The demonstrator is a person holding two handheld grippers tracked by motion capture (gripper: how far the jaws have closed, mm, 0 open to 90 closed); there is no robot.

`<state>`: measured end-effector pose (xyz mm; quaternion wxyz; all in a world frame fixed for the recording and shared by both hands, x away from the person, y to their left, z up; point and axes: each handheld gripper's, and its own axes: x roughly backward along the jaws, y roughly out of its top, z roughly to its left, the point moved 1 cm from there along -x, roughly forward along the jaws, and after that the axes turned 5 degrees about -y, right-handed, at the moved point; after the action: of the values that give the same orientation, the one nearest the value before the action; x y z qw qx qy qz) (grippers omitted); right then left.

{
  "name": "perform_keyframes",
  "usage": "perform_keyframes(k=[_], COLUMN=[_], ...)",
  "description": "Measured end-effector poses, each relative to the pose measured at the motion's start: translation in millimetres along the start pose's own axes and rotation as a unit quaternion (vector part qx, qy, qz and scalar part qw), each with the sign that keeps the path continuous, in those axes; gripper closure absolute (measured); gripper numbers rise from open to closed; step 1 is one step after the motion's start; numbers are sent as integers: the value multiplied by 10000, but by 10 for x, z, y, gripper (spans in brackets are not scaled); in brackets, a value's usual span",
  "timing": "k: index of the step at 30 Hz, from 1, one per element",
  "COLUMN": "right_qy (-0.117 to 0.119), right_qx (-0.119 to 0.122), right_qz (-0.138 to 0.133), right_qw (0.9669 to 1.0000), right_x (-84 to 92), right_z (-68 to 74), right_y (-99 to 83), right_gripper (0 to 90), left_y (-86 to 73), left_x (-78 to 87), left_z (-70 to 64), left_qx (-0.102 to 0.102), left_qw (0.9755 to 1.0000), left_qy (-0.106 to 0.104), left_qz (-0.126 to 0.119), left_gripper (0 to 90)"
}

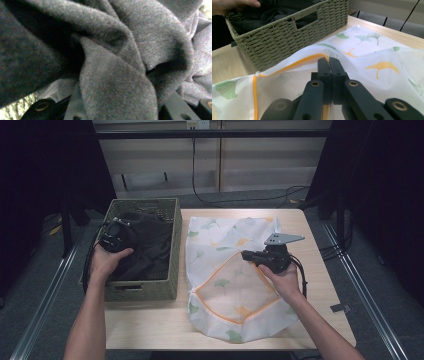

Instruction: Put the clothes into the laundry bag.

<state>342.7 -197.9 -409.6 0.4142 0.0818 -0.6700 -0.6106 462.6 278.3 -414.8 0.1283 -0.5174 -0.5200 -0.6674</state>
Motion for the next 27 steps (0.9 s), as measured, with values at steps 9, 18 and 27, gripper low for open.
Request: perform_keyframes(k=[9,18,27], right_qy=[-8,-15,-15], right_qx=[-12,-37,-40], right_qz=[-16,-11,-2], right_qw=[10000,10000,10000], right_x=[1,11,-1], right_z=[11,-8,-6], right_y=[3,3,1], right_gripper=[889,890,889], left_y=[-25,-52,-66], left_x=[232,463,721], left_z=[-44,-38,-29], left_qx=[75,176,172], left_qw=[9958,9879,9786], left_qy=[-39,-162,-199], left_qz=[-915,-1531,-2043], left_gripper=[674,678,680])
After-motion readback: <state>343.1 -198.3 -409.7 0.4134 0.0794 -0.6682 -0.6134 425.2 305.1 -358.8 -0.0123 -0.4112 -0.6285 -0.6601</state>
